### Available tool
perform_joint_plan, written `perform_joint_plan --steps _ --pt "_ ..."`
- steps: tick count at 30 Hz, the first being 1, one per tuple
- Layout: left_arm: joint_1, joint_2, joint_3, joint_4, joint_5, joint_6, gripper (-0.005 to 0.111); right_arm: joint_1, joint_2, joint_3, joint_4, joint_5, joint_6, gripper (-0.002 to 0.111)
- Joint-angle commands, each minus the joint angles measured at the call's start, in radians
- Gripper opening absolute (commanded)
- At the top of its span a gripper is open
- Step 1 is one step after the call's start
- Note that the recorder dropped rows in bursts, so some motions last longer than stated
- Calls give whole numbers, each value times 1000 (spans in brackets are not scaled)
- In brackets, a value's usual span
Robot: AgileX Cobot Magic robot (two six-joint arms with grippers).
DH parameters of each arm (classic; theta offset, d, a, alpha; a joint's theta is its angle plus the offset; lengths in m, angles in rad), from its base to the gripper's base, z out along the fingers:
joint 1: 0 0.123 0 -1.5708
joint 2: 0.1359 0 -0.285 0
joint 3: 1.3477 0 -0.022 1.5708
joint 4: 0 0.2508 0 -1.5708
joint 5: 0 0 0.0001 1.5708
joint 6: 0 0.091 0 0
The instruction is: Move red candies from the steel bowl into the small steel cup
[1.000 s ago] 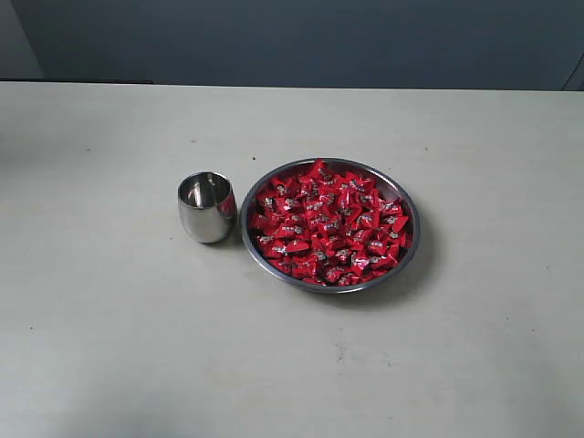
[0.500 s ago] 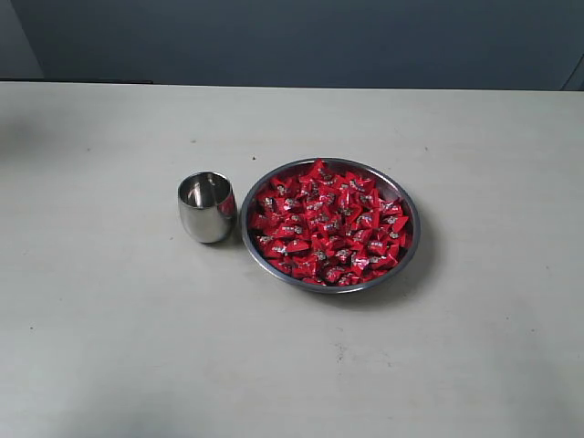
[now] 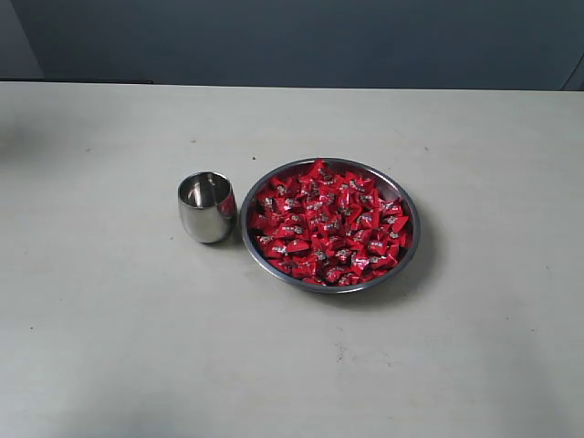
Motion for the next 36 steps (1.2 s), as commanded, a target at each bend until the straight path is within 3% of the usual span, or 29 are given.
perform_joint_plan --steps 1,8,17,22,29,36 --pt "3 -4 0 0 -5 -2 0 -4 139 -131 -1 -7 -1 0" --pt "3 -4 0 0 -5 -2 0 -4 310 -287 -1 -16 -1 0" --pt "3 -4 0 0 -5 -2 0 -4 313 -289 -9 -53 -1 0" --pt "3 -4 0 0 -5 -2 0 -4 328 -287 158 3 0 0" --pt "5 -4 0 0 -5 -2 0 2 513 -289 520 142 -444 -1" --pt "5 -4 0 0 -5 -2 0 108 781 -291 867 219 -846 0"
